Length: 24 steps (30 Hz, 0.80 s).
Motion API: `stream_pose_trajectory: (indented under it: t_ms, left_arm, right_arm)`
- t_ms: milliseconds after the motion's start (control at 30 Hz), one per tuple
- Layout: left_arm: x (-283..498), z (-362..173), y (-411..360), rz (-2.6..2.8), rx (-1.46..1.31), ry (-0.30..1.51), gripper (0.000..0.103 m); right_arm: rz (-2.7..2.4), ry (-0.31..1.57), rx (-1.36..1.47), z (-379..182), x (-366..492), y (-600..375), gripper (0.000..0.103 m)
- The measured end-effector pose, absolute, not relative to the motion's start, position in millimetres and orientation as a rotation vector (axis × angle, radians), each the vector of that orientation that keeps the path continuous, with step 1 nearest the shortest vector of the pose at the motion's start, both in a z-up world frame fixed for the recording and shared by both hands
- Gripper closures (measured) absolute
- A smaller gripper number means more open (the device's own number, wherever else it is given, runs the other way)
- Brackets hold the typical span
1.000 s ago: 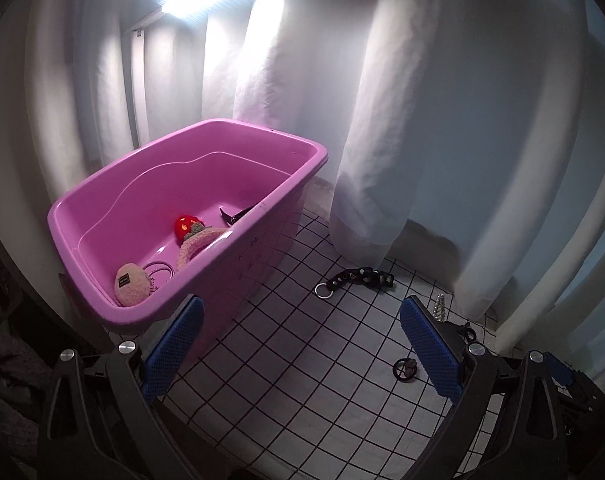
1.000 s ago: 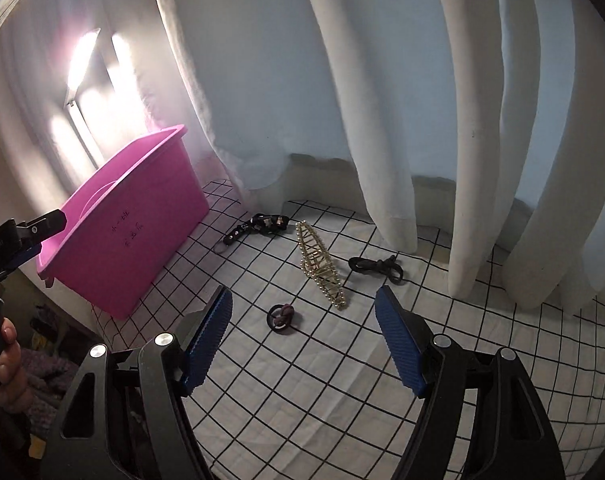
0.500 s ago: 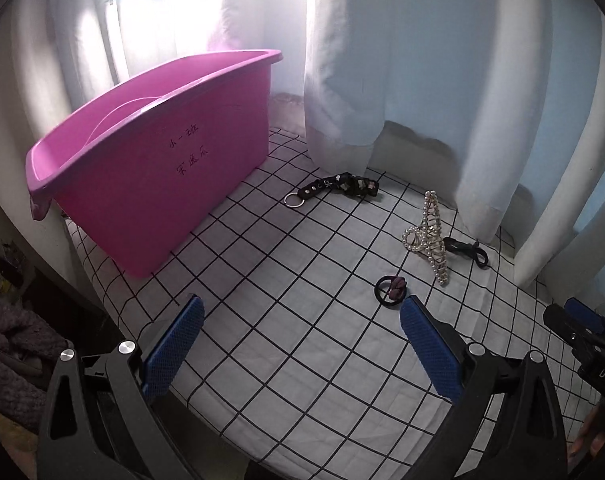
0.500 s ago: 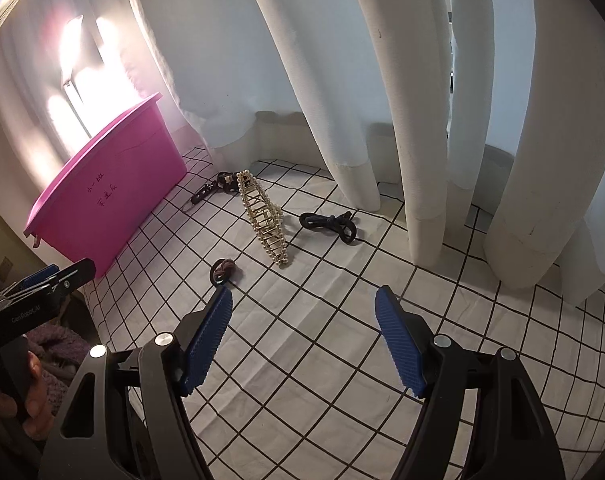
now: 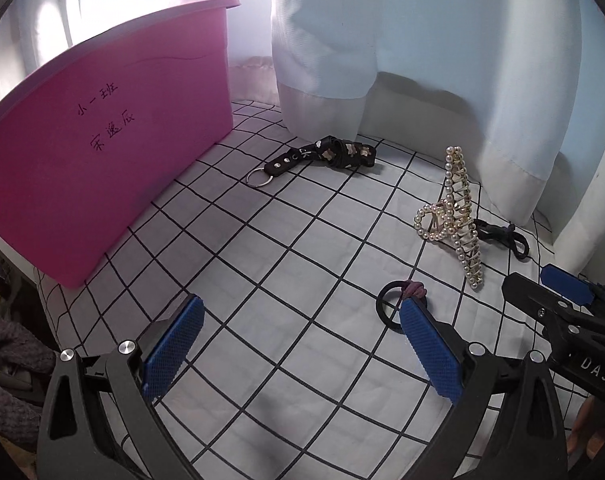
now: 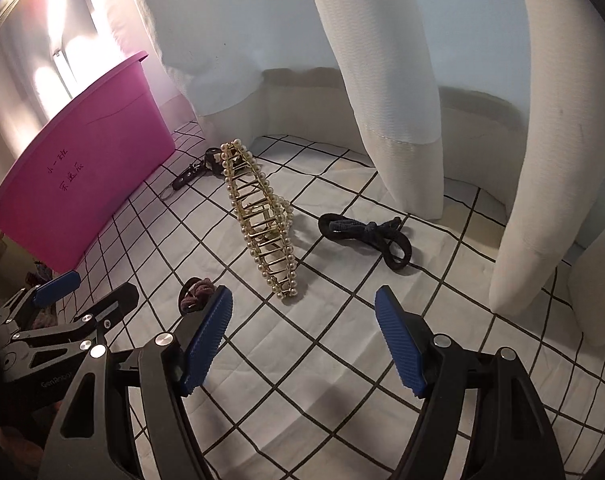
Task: Organize jewelry
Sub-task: 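Grasp the black hair tie with pink scrunchie with the left gripper while the right grasps the navy cord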
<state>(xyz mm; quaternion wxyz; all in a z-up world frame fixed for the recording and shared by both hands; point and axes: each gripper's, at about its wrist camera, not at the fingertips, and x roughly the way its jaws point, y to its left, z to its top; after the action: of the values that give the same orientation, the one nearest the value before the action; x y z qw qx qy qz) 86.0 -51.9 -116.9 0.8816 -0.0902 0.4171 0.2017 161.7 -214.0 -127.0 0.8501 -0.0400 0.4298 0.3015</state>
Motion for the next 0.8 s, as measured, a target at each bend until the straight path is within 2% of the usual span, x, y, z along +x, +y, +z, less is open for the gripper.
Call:
stream_pose_trajectory:
  t_ms: [333, 800]
  left_arm:
    - [100, -129, -54, 0.433, -0.235, 0.858, 0.006]
    - [111, -138, -66, 0.429, -0.242, 0.886, 0.006]
  right_arm:
    - [0.544, 0.821, -0.134, -135, 185, -220, 0.033]
    - [0.551, 0.851, -0.155, -143, 218, -230, 0.033]
